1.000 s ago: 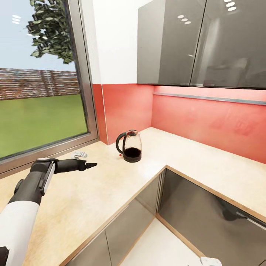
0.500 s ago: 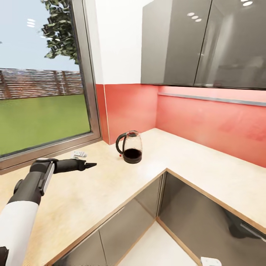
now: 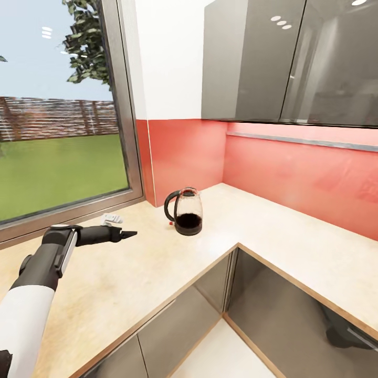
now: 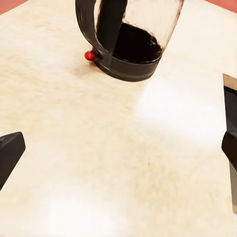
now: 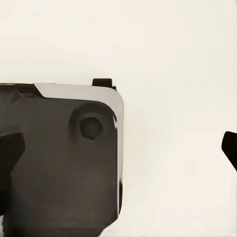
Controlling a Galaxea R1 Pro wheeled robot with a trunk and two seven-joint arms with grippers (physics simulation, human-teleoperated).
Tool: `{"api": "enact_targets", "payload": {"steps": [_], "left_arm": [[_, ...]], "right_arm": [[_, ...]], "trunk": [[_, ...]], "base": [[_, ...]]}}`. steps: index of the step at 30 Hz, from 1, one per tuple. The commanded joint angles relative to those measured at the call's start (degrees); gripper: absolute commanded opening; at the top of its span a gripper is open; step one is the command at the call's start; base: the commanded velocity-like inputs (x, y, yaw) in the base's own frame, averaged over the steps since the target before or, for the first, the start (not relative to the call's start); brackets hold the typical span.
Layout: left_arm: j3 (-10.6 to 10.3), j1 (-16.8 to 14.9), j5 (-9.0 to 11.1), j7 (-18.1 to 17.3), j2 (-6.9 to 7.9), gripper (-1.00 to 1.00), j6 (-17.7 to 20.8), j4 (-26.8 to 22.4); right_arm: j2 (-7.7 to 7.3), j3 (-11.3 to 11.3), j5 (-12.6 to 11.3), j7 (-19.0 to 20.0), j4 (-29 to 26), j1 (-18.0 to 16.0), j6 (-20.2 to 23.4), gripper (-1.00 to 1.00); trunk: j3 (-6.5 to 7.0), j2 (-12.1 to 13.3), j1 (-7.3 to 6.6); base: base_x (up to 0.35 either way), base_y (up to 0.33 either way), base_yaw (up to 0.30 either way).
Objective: Set up a coffee station on the kitchen countertop: keep the coffee maker on the countertop, move the bottle of coffee from the kitchen shelf to the counter next to the coffee maker, place a paper coffee filter on top of the coffee maker, put the saucer next to the coffee maker with the coffee cup on the saucer, and place the electric kettle next to the coffee maker.
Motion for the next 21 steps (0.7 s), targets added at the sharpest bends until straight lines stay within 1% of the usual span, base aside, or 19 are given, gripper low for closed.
{"api": "enact_targets", "payload": {"steps": [1,5,7,8,14,18,21], "left_arm": [[0.1,-0.1,-0.5,-0.5,-0.03,1.00,0.4,0.0],[0.0,-0.1,-0.5,-0.5,-0.02,1.00,0.4,0.0],[0.0,-0.1,-0.5,-0.5,-0.02,1.00,0.4,0.0],[0.0,0.0,-0.5,-0.5,-0.02,1.00,0.4,0.0],[0.0,0.0,-0.5,-0.4,-0.09,1.00,0.4,0.0],[0.0,0.0,-0.5,-0.5,-0.06,1.00,0.4,0.0],[0.0,0.0,-0.5,-0.5,-0.04,1.00,0.4,0.0]], "right_arm": [[0.00,0.5,-0.4,0.2,0.1,0.4,1.0,1.00],[0.04,0.5,-0.3,0.4,0.0,1.3,3.7,1.00],[0.05,0.5,-0.3,1.4,0.0,1.5,4.3,1.00],[0.05,0.5,-0.3,2.5,0.0,1.7,4.6,1.00],[0.06,0.5,-0.3,3.7,0.0,1.8,4.8,1.00],[0.06,0.5,-0.2,3.7,0.0,1.8,4.7,1.00],[0.09,0.5,0.6,3.7,0.0,1.8,4.7,1.00]], "trunk": [[-0.09,-0.1,0.01],[-0.09,-0.1,0.01],[-0.09,-0.1,0.01],[-0.09,-0.1,0.01],[-0.09,-0.1,0.01],[-0.09,-0.1,0.01],[-0.09,-0.1,0.01]], "base": [[0.000,0.000,0.000],[0.005,0.000,0.000],[0.077,0.000,0.000],[0.160,0.000,0.000],[0.245,0.000,0.000],[0.072,0.000,0.000],[0.020,0.000,0.000]]}}
